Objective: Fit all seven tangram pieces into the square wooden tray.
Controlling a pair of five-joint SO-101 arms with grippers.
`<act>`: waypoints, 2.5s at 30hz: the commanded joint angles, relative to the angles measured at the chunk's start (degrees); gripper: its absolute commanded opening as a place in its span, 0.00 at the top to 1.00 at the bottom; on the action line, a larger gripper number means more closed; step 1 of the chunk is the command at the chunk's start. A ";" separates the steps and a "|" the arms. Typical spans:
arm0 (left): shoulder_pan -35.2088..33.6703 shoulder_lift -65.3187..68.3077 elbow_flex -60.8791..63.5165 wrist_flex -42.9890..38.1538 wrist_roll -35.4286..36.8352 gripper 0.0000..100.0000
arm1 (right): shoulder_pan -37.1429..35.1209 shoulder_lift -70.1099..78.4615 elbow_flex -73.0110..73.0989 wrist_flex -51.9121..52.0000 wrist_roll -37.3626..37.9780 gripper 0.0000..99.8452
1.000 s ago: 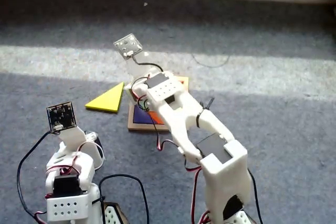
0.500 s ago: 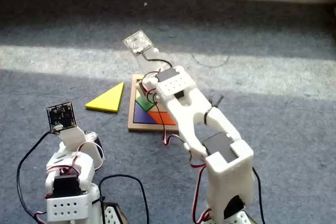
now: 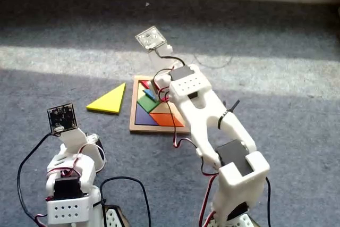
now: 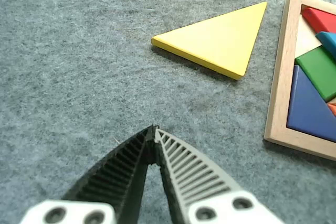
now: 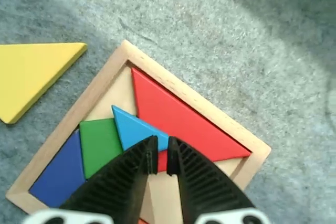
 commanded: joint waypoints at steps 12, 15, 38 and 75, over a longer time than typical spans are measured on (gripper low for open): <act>0.84 -1.45 1.10 0.62 0.53 0.99 | 2.51 4.26 -2.95 0.40 0.70 0.96; 0.84 -1.45 1.10 0.62 0.53 0.99 | 1.27 4.26 -3.03 0.40 0.70 0.96; 0.84 -1.45 1.10 0.62 0.53 0.99 | -0.48 4.35 -2.68 -8.92 0.70 0.96; 0.84 -1.45 1.10 0.62 0.53 0.99 | 1.63 7.96 -9.27 -4.00 0.35 0.96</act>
